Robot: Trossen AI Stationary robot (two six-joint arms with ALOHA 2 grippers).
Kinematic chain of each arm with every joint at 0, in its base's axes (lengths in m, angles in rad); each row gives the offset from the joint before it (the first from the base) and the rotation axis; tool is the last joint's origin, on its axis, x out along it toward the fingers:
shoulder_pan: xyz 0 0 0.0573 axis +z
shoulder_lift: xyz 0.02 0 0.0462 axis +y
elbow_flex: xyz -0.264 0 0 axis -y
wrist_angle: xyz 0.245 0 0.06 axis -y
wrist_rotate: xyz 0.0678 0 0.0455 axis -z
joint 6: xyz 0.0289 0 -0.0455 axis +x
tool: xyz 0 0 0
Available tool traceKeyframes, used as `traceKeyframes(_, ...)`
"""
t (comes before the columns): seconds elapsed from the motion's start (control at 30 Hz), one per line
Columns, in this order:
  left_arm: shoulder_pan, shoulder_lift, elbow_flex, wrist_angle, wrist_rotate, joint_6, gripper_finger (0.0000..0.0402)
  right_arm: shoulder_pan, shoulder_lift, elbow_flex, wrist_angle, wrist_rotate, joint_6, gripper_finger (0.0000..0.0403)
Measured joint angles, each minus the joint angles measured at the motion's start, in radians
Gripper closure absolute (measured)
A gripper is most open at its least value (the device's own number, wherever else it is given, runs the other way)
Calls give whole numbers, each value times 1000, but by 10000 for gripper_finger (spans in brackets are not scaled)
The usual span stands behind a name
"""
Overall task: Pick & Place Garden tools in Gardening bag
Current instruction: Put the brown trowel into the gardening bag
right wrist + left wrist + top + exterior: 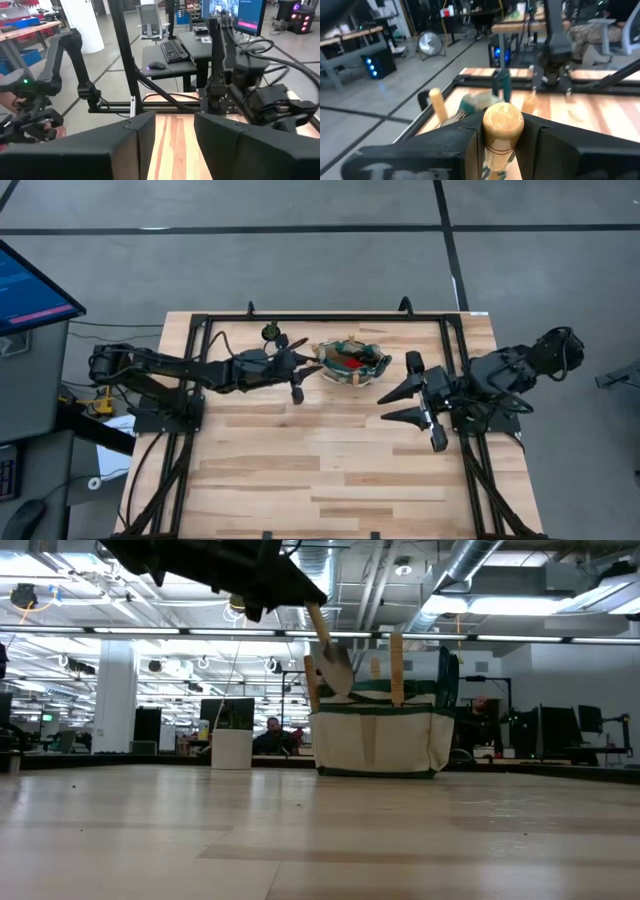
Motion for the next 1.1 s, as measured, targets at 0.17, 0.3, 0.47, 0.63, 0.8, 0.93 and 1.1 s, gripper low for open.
traceKeyframes(0.17, 39, 39, -1, -5, 59, -7, 351, 0, -4, 0, 1, 0, 0, 273)
traceKeyframes(0.3, 52, 69, -1, -4, 61, -6, 351, -1, -2, 0, -2, 0, 0, 274)
traceKeyframes(0.47, 55, 113, -1, 0, 63, 10, 348, -1, -2, 0, -17, 0, 0, 274)
traceKeyframes(0.63, 65, 170, -1, -1, 90, 14, 348, -1, -2, 0, -17, 0, 0, 274)
traceKeyframes(0.8, 65, 199, -1, 3, 101, 26, 348, -1, -2, 0, -18, 0, 1, 275)
traceKeyframes(0.93, 65, 212, -1, 2, 106, 52, 346, -1, -2, 0, -22, 0, 17, 274)
traceKeyframes(1.1, 76, 212, -1, 2, 107, 80, 328, -1, -2, 0, -44, 0, 46, 275)
